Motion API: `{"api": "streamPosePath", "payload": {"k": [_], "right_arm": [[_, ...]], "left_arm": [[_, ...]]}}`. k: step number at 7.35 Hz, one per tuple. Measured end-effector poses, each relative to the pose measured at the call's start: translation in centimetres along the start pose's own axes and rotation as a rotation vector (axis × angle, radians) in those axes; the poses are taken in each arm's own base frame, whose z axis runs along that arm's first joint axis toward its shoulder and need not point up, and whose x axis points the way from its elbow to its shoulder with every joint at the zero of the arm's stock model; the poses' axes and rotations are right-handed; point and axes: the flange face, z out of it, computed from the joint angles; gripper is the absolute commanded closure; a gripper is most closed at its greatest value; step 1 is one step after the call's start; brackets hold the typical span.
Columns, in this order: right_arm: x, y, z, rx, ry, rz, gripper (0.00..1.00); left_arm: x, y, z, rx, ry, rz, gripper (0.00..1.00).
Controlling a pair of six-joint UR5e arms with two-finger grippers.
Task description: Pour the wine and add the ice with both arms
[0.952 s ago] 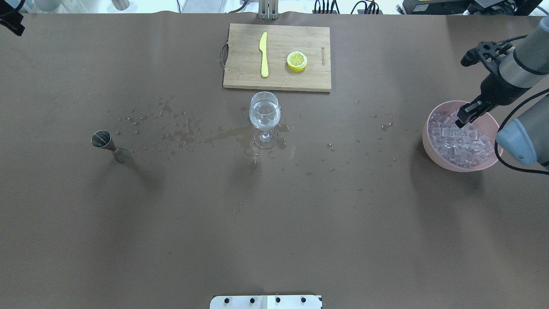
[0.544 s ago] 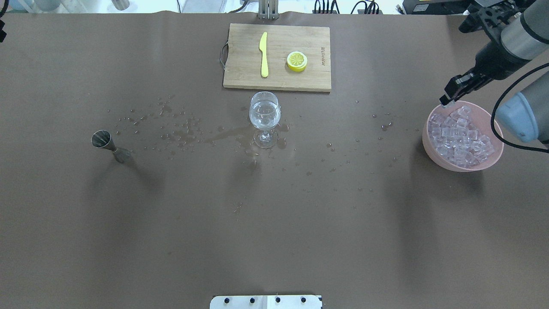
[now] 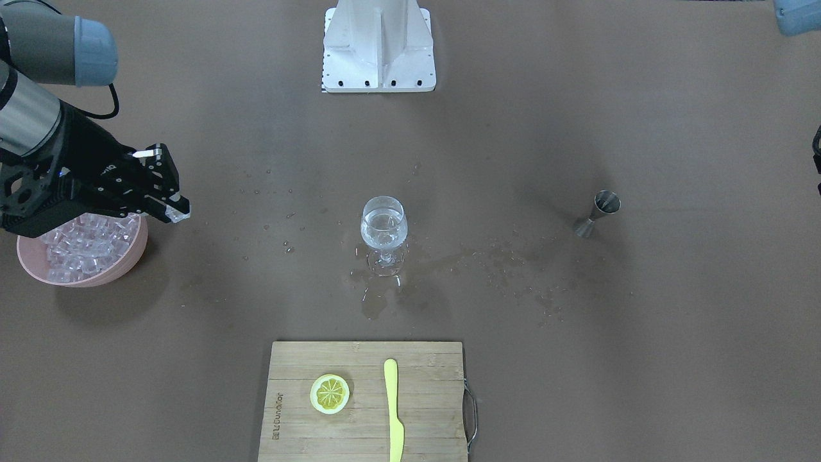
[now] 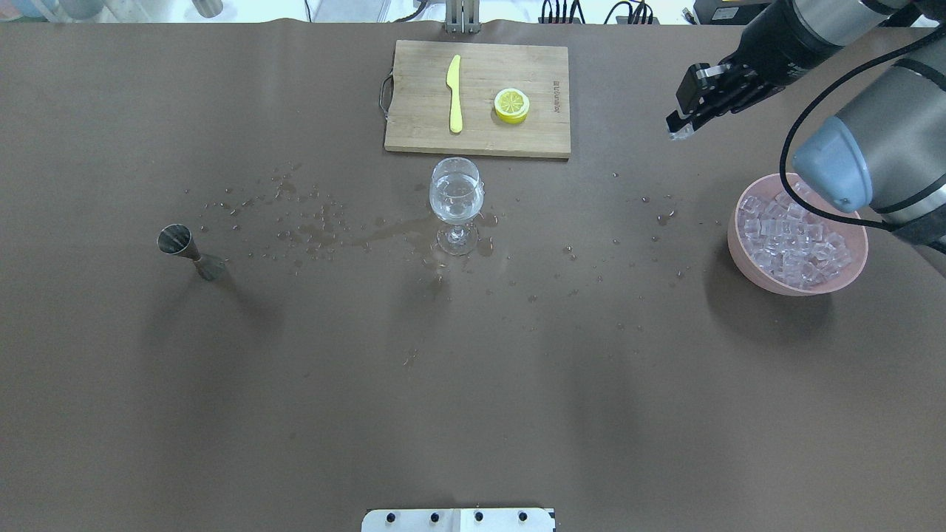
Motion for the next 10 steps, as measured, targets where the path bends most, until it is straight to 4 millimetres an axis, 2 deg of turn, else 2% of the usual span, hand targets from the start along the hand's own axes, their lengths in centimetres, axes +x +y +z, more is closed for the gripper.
{"api": "streamPosePath", "payload": {"k": [1,3,4,7,9,10], "right_arm": [[-3.3,0.0,1.1,0.028,-0.03,0.01,1.0],[-11.1,-0.4,4.8,0.105,-0.039,0.029,1.0],[-13.9,-0.5,6.5,0.131,-0.037,0.025,1.0],[-18.6,-1.1,10.8,0.173,-0.038,0.015,1.0],[-19.7,-0.7,12.3,0.176,-0.039,0.024,1.0],[-19.9,-0.5,12.6,0.173,-0.039,0.025,0.51]], "left_arm": [[-0.7,0.0,0.9,-0.002,0.001,-0.004,0.02],[-2.3,-0.3,3.6,-0.006,0.001,-0.008,0.02],[-2.9,0.0,4.5,-0.012,0.0,-0.012,0.02],[-3.7,0.4,5.6,-0.029,-0.002,-0.021,0.02],[-4.0,0.5,5.9,-0.034,-0.004,-0.026,0.02],[-4.1,0.5,5.9,-0.037,-0.005,-0.028,0.02]]}}
